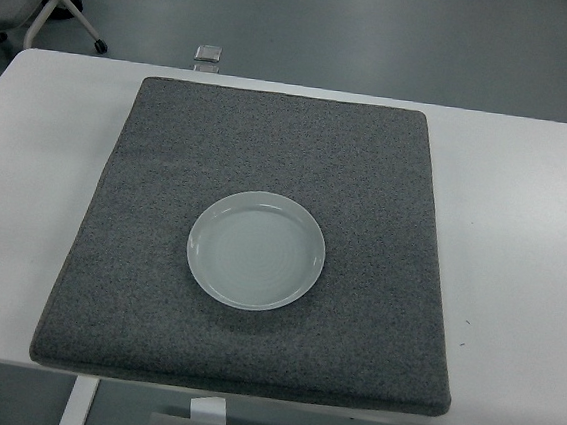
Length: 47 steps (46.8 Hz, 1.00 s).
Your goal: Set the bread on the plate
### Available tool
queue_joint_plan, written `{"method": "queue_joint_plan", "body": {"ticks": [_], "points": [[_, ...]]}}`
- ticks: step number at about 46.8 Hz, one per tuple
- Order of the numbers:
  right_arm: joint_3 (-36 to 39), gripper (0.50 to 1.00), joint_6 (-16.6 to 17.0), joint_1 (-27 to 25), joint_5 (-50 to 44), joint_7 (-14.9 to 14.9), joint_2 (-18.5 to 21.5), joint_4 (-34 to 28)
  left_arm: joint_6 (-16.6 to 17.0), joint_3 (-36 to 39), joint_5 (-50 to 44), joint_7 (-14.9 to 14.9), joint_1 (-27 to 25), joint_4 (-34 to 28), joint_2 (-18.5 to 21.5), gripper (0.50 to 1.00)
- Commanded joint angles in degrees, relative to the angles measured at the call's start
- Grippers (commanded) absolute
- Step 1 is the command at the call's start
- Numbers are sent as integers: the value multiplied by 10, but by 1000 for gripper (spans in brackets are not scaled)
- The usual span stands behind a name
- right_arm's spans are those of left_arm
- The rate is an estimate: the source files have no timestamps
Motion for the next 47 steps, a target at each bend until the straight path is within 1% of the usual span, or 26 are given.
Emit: {"method": "queue_joint_plan", "body": {"ticks": [1, 3, 6, 9, 13, 18, 23, 30, 34, 41, 47], "points": [[0, 930, 0, 0, 0, 0, 0, 0, 4, 2, 1, 11, -10, -31, -13, 500], [0, 930, 0, 0, 0, 0, 0, 0, 7, 3, 2, 20, -13, -52, -16, 500], [0, 930, 0, 0, 0, 0, 0, 0, 18, 3, 9, 22, -12, -83, -21, 500], [0, 930, 0, 0, 0, 0, 0, 0, 41, 6, 32, 22, -6, -106, -29, 500], [0, 930, 0, 0, 0, 0, 0, 0, 76, 17, 77, 23, 14, -116, -41, 500], [0, 930, 0, 0, 0, 0, 0, 0, 100, 18, 108, 22, 57, -116, -64, 500], [0, 930, 0, 0, 0, 0, 0, 0, 118, 18, 145, 19, 101, -116, -76, 500], [0, 930, 0, 0, 0, 0, 0, 0, 159, 19, 204, 16, 176, -115, -118, 500], [0, 930, 0, 1, 0, 0, 0, 0, 174, 19, 242, 16, 213, -115, -136, 500], [1, 930, 0, 1, 0, 0, 0, 0, 186, 18, 297, 16, 268, -115, -141, 500], [1, 930, 0, 1, 0, 0, 0, 0, 202, 18, 329, 14, 303, -115, -141, 500]]}}
